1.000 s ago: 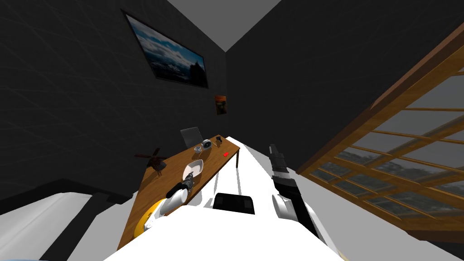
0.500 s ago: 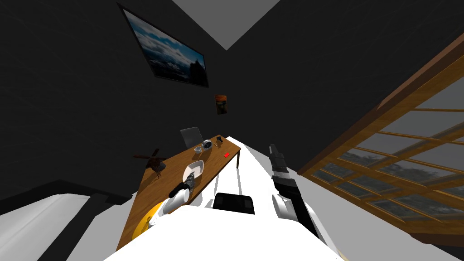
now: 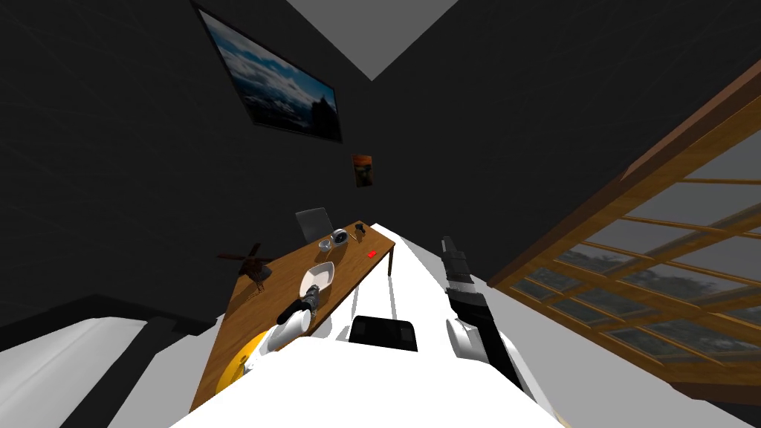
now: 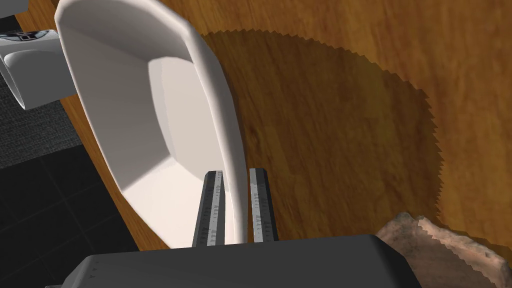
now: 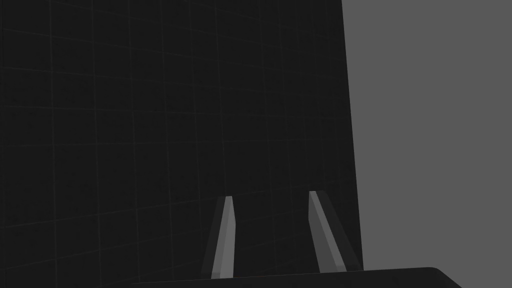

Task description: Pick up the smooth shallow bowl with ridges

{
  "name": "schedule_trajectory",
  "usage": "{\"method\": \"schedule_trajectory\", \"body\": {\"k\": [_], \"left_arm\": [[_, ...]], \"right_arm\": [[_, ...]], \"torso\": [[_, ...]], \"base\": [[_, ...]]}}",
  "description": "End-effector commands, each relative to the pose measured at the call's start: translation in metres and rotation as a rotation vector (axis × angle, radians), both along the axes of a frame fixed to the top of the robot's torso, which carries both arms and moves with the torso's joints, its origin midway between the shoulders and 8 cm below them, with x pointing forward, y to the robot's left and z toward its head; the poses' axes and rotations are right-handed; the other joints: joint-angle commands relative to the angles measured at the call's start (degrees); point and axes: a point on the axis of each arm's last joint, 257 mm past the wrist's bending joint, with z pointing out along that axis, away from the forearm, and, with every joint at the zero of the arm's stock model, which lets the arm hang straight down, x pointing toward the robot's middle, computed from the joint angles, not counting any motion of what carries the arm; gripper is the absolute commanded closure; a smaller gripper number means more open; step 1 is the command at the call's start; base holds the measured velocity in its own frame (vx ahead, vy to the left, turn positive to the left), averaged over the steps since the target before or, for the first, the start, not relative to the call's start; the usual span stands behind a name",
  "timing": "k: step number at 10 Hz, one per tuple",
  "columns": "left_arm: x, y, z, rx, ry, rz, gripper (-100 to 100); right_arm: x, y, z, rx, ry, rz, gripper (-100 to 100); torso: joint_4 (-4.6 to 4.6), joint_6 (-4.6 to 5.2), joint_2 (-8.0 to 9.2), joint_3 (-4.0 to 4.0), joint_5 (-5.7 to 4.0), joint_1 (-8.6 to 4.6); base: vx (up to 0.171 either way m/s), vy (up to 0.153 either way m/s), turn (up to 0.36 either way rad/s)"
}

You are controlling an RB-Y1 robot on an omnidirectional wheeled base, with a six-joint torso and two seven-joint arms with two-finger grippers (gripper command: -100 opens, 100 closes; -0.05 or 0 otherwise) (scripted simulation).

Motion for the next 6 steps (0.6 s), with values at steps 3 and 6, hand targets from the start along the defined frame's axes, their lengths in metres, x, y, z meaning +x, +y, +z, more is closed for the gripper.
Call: {"method": "schedule_trajectory", "body": {"k": [3, 6], "left_arm": [[-0.003, 0.005, 0.008, 0.001, 0.001, 0.000, 100], [-0.003, 0.006, 0.009, 0.000, 0.002, 0.000, 0]], "right_arm": [[0.000, 0.000, 0.000, 0.000, 0.000, 0.000, 0], [0.000, 0.000, 0.000, 0.000, 0.000, 0.000, 0]], "torso": [[0.02, 0.00, 0.10, 0.06, -0.04, -0.13], [0.05, 0.01, 0.15, 0.10, -0.08, -0.16]], "base": [[-0.025, -0.025, -0.007], [-0.021, -0.019, 0.001]]}}
